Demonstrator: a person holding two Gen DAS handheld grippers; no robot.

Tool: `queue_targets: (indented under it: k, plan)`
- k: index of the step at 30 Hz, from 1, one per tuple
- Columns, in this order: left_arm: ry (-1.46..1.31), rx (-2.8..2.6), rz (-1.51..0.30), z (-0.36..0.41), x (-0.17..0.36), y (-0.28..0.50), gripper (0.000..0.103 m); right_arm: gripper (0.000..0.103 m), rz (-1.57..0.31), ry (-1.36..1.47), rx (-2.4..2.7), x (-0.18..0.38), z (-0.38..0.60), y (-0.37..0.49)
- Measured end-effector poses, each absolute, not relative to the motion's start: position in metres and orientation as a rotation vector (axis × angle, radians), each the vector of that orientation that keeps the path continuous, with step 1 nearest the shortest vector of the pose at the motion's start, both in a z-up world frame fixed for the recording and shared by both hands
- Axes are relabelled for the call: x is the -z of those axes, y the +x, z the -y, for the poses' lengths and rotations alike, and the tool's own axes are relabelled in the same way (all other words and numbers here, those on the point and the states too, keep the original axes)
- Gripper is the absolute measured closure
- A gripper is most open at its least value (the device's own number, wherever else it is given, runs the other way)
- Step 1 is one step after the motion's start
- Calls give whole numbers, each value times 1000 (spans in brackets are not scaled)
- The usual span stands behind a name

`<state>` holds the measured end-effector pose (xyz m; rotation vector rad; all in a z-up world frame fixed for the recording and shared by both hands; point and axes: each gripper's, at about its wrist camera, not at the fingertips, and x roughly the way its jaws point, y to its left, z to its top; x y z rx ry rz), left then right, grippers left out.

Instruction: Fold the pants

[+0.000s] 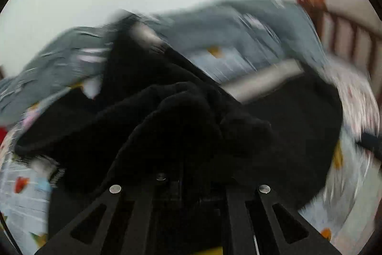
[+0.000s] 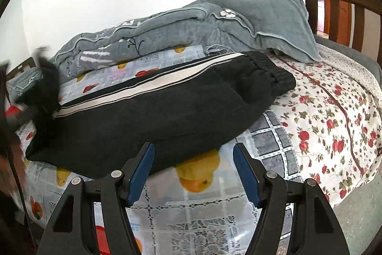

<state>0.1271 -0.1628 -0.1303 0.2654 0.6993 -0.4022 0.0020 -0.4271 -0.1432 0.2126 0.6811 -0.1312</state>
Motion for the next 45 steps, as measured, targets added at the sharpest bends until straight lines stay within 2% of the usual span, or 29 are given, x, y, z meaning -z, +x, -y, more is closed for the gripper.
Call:
queue_targets:
  k: [4,6,8,9,11,12,14,24,26,27,32,34,35,36,38,43,45]
  plan:
    - [327,387,-700,174,158,110,92,36,-690,223,125,146,428,0]
    - [207,492,-745,158,146,113,79,36,-694,218,118,146,425,0]
    - [130,543,-749,133,134,109,58,36,-693,214,100,144,420,4]
    - [122,540,-710,118,127,102,53,36,-692,215,87,142,416,6]
    - [139,495,-630,93,119,87,27,36,-685,216,61,137,406,14]
    - [148,445,-585,75,115,79,24,36,-680,217,47,134,401,17]
    - [143,384,-565,44,114,77,24,35,-665,218,-3,127,383,27]
    - [-28,89,-695,-89,141,92,24,34,-667,76,-285,119,252,93]
    - [-43,66,-696,-103,143,91,24,27,-652,-5,-317,119,224,101]
    - [-49,53,-696,-108,144,91,24,22,-651,-56,-341,121,207,106]
    - [-109,36,-699,-128,148,95,24,23,-751,-229,-353,159,154,128]
    - [-111,34,-700,-134,149,95,24,29,-805,-280,-309,181,143,139]
    - [-110,30,-701,-134,149,96,24,43,-803,-261,-315,184,143,140]
    - [-110,31,-703,-135,149,99,24,77,-811,-228,-353,183,144,140]
    - [-108,40,-702,-135,149,99,24,92,-796,-228,-349,174,146,138]
    - [-85,61,-683,-129,144,97,24,96,-639,-24,-243,114,216,139]
    - [-96,83,-678,-125,143,99,24,95,-645,28,-164,108,248,152]
